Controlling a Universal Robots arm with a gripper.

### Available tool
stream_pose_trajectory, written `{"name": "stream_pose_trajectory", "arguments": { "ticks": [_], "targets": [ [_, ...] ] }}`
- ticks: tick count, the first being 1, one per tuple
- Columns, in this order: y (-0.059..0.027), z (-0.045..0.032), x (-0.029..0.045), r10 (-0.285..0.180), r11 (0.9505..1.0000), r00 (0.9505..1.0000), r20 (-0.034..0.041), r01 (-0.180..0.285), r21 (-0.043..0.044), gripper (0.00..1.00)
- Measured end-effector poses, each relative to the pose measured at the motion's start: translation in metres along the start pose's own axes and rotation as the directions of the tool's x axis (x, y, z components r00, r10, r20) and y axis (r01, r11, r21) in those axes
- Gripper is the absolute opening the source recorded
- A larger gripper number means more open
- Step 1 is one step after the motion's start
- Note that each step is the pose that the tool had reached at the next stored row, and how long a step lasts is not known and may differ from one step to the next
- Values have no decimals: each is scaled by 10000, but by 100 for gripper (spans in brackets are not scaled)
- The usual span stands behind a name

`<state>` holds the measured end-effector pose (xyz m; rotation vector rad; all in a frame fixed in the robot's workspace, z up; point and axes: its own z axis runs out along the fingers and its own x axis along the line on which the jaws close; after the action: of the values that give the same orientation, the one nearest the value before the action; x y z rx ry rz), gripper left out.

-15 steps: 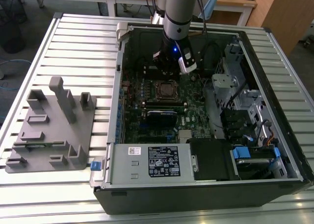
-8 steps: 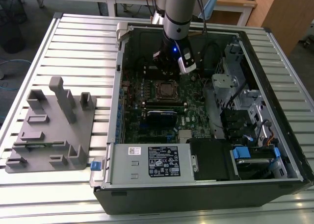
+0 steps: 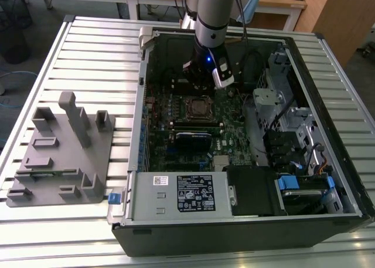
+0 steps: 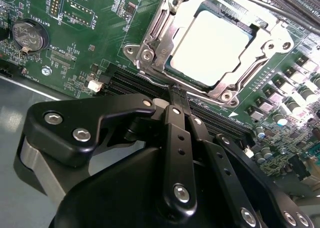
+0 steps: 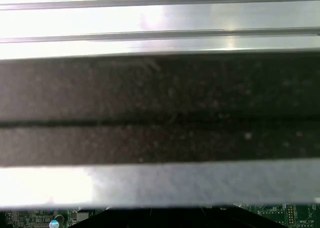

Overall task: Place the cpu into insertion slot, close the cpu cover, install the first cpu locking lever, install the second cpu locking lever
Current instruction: 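Install the first cpu locking lever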

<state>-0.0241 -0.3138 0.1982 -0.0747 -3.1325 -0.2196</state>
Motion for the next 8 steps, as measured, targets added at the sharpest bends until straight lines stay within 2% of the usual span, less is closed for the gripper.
{"name": "stream_pose_trajectory", "arguments": {
  "ticks": [8],
  "targets": [
    [1,1,-3,-1,10000,10000,-2,1,-55,11]
  ]
}}
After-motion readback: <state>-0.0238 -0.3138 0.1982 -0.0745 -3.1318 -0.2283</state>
